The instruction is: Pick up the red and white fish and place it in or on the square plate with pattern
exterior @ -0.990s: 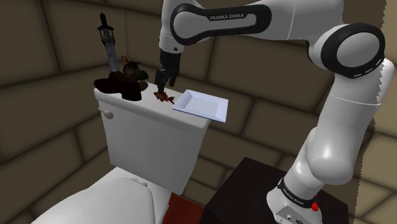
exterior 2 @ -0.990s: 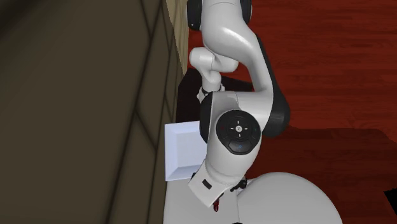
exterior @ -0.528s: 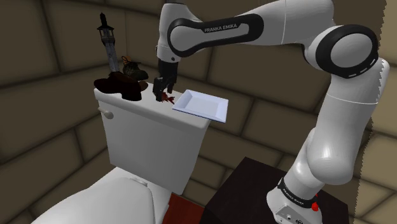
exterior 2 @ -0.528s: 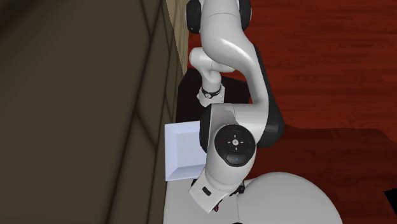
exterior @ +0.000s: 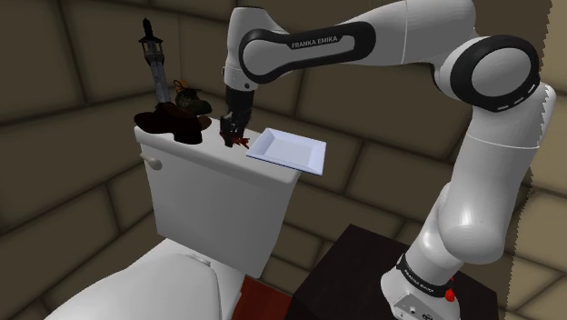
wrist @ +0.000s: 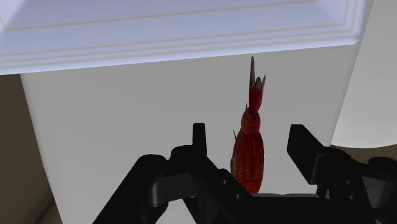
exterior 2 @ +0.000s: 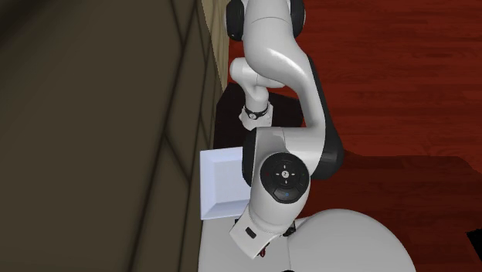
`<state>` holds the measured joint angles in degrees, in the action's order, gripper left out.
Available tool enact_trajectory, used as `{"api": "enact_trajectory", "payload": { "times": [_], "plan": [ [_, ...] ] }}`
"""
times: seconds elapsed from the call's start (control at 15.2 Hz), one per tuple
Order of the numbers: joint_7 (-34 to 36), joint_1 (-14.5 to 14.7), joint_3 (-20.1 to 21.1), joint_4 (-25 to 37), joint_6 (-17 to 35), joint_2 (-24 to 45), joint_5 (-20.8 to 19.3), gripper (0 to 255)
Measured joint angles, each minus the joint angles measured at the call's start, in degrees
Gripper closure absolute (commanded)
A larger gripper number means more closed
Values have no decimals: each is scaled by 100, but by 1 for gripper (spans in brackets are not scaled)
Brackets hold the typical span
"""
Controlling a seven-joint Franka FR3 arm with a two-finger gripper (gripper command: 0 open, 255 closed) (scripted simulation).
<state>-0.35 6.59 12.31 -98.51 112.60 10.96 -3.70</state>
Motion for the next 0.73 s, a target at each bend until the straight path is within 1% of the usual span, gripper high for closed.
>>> {"api": "enact_trajectory", "payload": {
  "times": [0.59,0.73],
  "plan": [
    [0,0,-1,1,1,0,-1,255],
    [-7,-1,1,77,-92,-16,5,255]
  ]
}}
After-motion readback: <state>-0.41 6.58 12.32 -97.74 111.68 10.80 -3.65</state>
